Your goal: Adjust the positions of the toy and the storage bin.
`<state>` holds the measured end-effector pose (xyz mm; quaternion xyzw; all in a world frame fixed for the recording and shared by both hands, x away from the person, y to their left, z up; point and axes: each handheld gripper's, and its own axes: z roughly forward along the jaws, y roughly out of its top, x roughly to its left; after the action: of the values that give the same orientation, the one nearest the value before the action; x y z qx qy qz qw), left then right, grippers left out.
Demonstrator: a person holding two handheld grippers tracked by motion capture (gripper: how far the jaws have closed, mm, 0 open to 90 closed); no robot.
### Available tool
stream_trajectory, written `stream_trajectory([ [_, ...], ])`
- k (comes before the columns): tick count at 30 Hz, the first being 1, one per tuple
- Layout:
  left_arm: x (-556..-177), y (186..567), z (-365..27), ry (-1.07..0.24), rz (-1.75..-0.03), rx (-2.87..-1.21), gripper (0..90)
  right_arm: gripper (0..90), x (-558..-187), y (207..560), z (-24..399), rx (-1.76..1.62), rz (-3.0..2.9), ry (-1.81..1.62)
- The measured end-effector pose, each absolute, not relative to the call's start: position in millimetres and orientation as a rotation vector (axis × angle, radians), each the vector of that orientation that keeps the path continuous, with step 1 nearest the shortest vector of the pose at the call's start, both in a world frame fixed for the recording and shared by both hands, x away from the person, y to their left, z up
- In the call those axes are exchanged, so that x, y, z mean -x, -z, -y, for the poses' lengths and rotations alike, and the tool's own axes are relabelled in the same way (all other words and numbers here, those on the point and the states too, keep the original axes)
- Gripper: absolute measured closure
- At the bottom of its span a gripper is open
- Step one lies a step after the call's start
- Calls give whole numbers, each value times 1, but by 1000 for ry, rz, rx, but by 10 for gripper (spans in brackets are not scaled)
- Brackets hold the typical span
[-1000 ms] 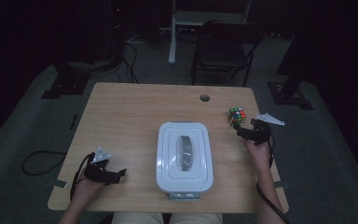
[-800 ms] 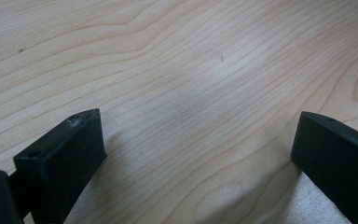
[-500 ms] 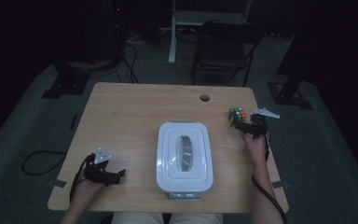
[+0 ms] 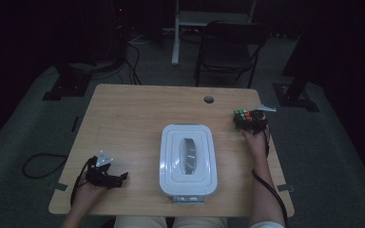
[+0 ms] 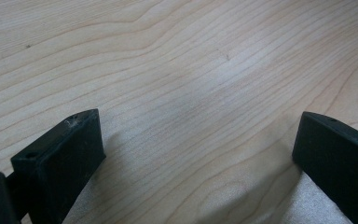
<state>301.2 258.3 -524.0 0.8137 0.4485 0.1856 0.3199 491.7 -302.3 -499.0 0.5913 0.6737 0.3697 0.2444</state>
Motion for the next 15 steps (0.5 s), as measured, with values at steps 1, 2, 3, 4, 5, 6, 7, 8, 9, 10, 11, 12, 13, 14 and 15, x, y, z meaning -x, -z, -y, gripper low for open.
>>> stream_trajectory([
  [1,-301,524,-258,-487,-1179,-2139,27,120,-493,500,301,-1608,-1851,-1006],
  [2,-301,524,-258,-488,-1179,-2139,27,127,-494,501,300,-1609,-1854,-993],
  [3,-301,524,-258,-488,-1179,-2139,26,127,-494,501,300,-1609,-1854,-993],
  [4,-301,524,-258,-488,-1179,-2139,26,131,-496,502,298,-1606,-1860,-986],
  [5,-301,524,-258,-487,-1179,-2139,26,145,-498,503,297,-1607,-1863,-964],
  [6,-301,524,-258,-488,-1179,-2139,26,149,-499,504,296,-1616,-1860,-952],
  [7,-301,524,-258,-487,-1179,-2139,26,162,-501,505,296,-1621,-1863,-939],
  [8,-301,524,-258,-488,-1179,-2139,26,176,-503,504,295,-1622,-1865,-927],
  [9,-301,524,-258,-488,-1179,-2139,26,195,-505,504,295,-1623,-1866,-910],
  [10,-301,524,-258,-488,-1179,-2139,27,211,-505,504,294,-1621,-1873,-912],
  [11,-301,524,-258,-488,-1179,-2139,27,256,-506,504,294,-1619,-1880,-913],
  [12,-301,524,-258,-487,-1179,-2139,27,287,-506,504,294,-1614,-1877,-897],
  [13,-301,524,-258,-488,-1179,-2139,27,325,-506,504,293,-1616,-1879,-900],
  [14,-301,524,-258,-488,-1179,-2139,27,328,-506,504,293,-1622,-1882,-903],
  [15,-301,524,-258,-488,-1179,-2140,27,335,-505,503,293,-1613,-1882,-895],
])
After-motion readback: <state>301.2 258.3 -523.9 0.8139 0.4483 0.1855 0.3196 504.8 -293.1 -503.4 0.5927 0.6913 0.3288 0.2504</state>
